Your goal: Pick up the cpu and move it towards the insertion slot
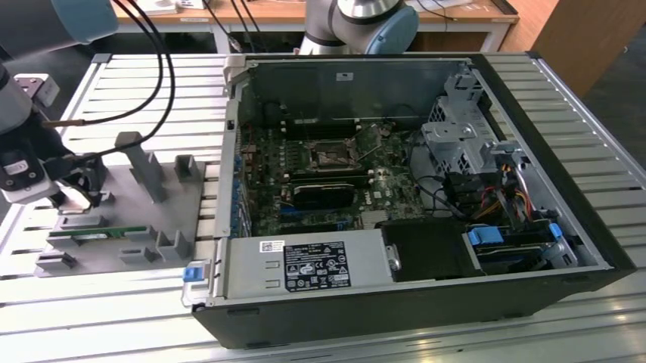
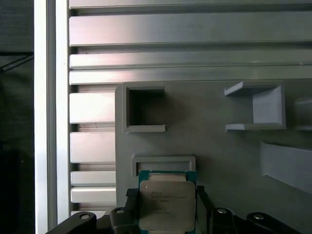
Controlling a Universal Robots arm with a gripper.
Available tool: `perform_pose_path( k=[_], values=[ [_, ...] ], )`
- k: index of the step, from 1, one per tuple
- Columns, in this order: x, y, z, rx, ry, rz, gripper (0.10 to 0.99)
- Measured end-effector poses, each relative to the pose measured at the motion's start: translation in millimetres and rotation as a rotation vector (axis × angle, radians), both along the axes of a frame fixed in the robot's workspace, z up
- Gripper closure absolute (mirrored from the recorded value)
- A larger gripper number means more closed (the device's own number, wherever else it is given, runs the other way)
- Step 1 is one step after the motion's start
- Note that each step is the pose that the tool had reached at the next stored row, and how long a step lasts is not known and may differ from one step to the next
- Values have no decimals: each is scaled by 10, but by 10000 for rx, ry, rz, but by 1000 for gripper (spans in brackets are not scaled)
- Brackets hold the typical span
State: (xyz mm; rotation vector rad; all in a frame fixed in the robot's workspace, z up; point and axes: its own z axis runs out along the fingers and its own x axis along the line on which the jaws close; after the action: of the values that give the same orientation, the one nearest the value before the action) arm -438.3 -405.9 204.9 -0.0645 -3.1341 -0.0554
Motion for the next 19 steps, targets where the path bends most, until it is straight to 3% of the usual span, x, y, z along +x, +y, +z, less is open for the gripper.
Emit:
perform_pose_path(
  k=[19],
  values=[
    [0,0,47,-2,0,-71,537]
  ],
)
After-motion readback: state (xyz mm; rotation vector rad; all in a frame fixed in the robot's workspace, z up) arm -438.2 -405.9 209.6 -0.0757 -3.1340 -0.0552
